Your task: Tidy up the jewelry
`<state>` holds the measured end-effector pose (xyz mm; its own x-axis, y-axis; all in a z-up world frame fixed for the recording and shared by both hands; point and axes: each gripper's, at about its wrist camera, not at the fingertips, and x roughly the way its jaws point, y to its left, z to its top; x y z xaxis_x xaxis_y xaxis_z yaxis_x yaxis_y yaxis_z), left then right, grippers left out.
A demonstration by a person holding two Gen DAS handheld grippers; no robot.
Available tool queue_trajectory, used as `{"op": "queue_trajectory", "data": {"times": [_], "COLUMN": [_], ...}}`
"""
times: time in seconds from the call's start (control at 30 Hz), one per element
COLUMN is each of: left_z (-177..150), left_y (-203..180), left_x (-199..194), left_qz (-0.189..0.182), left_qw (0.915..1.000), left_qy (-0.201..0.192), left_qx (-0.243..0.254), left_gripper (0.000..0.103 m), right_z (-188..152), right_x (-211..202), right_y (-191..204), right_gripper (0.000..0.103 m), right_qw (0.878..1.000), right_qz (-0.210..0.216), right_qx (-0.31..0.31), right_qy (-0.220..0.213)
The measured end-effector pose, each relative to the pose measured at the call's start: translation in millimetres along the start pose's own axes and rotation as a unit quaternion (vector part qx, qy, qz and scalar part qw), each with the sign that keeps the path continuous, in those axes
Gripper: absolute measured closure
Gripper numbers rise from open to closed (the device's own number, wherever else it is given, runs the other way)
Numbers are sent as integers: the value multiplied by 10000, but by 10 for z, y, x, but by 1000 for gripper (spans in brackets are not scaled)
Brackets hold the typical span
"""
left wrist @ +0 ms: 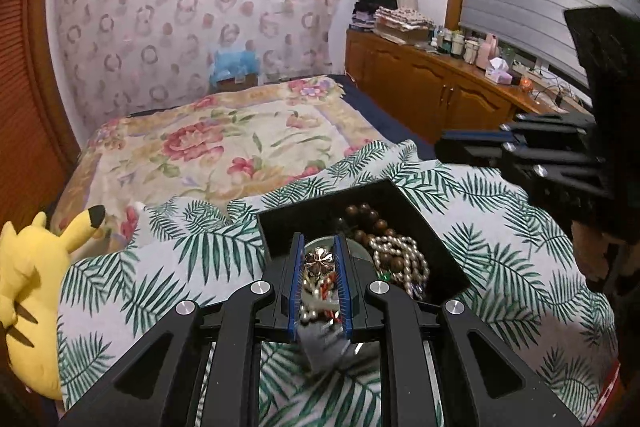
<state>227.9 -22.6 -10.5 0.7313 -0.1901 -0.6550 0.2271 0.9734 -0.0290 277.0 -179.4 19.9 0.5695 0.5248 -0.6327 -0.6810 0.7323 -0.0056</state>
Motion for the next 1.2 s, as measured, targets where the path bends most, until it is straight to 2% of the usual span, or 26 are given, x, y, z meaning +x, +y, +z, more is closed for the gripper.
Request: {"op": "queue_trajectory", "data": {"times": [0.27,0.57,0.67,0.77,0.83,0.9,0.93,1.03,1.1,1.2], "left_z": [93,73,30,4,-22,-45,-70,-138,-205,-266], "left_y": [7,41,31,4,-8,-11,-8,-10,-16,-24], "left_x": [286,275,171,93,8,-84,-141,-263,-375,-509], "left_qz": [42,24,17,28,57,78,88,182,260,331], "left_qw": [9998,9995,9996,9996,9996,9995,9994,9991,9989,9983], "left_qy": [167,217,158,120,80,12,-29,-73,-130,-180], "left_qx": [-70,-224,-252,-248,-261,-299,-333,-377,-370,-436], "left_gripper": [89,88,73,71,64,47,43,21,13,8], "right_z": [-202,-334,-367,-407,-437,-462,-486,-560,-601,-674], "right_x": [57,23,-25,-74,-110,-139,-166,-225,-257,-322], "right_y": [-138,-121,-93,-45,-21,8,27,72,98,117], "right_gripper": [95,94,94,93,93,92,90,75,56,34], "right_qw": [9998,9996,9995,9994,9993,9991,9989,9983,9975,9959], "right_qz": [1,-18,-14,-28,-52,-86,-118,-204,-266,-390], "right_qx": [140,230,295,335,369,408,444,553,648,817], "right_qy": [112,146,116,92,79,63,46,9,-13,-74]}}
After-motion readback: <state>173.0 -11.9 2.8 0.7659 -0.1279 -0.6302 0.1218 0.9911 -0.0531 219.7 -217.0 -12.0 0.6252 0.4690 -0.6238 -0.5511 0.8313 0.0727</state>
